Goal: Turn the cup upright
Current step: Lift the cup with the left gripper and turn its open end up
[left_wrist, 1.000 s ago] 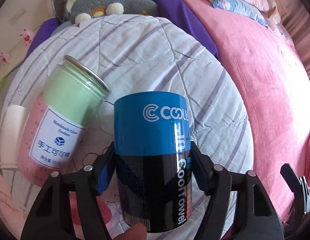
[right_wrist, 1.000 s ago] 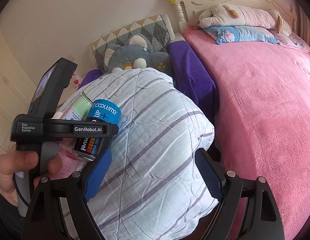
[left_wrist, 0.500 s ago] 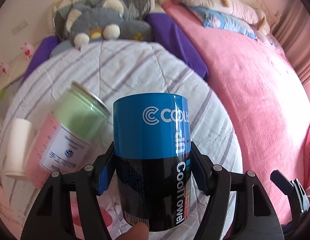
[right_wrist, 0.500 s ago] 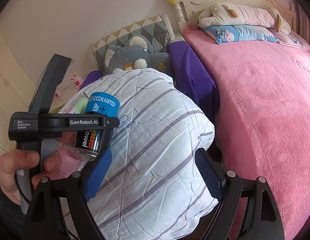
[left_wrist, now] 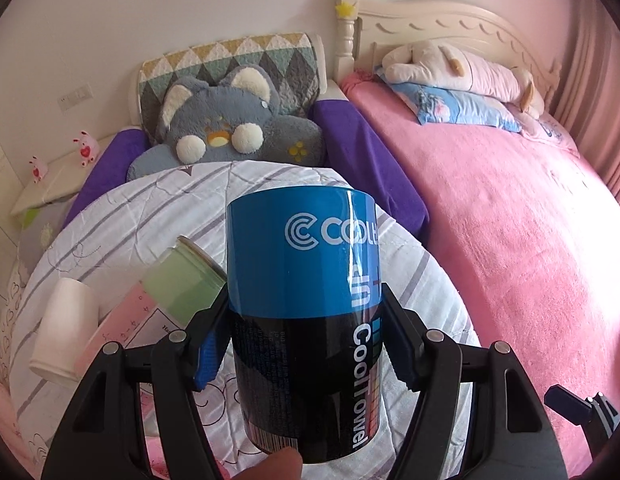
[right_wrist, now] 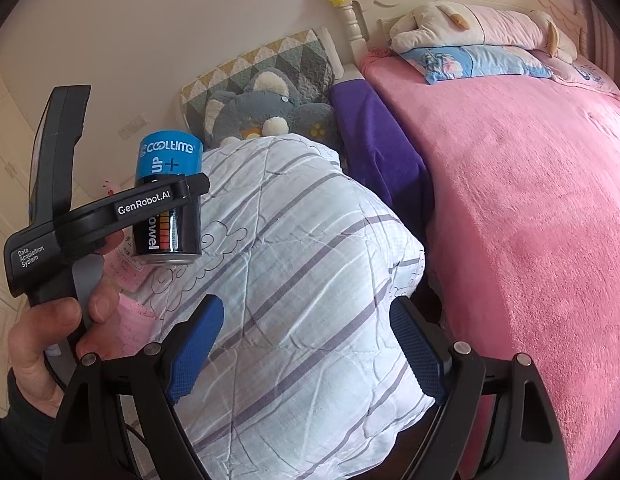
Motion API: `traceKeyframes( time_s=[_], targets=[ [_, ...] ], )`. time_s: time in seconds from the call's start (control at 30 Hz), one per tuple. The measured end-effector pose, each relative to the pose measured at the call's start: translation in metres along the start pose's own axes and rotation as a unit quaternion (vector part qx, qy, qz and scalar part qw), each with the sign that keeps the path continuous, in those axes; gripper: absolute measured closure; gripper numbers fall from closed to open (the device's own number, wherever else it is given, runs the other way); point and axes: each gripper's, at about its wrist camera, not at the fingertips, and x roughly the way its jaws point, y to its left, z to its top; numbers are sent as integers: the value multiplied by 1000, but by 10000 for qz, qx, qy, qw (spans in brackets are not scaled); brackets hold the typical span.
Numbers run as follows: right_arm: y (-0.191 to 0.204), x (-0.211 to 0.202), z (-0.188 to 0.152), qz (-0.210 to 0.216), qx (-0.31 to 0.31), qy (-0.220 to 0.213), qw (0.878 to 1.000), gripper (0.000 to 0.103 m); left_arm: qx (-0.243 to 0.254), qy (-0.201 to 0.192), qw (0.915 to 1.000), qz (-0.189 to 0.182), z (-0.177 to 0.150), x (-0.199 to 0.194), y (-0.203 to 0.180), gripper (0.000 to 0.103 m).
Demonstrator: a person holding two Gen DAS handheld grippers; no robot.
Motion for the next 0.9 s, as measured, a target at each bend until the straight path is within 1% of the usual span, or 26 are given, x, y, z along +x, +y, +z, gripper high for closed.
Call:
traceKeyframes(
  time_s=[0.43,0.73,0.9],
  targets=[
    [-5,6,1,21,22,57,10000,17,34,37,10000,31,-6,2,-6,35],
    [-5,6,0,12,15,58,10000,17,78,-24,10000,5,-12,-4,-5,35],
    [-3,3,-3,1,7,39,10000,17,130,96,9999,25,-18,-1,-6,35]
  ],
)
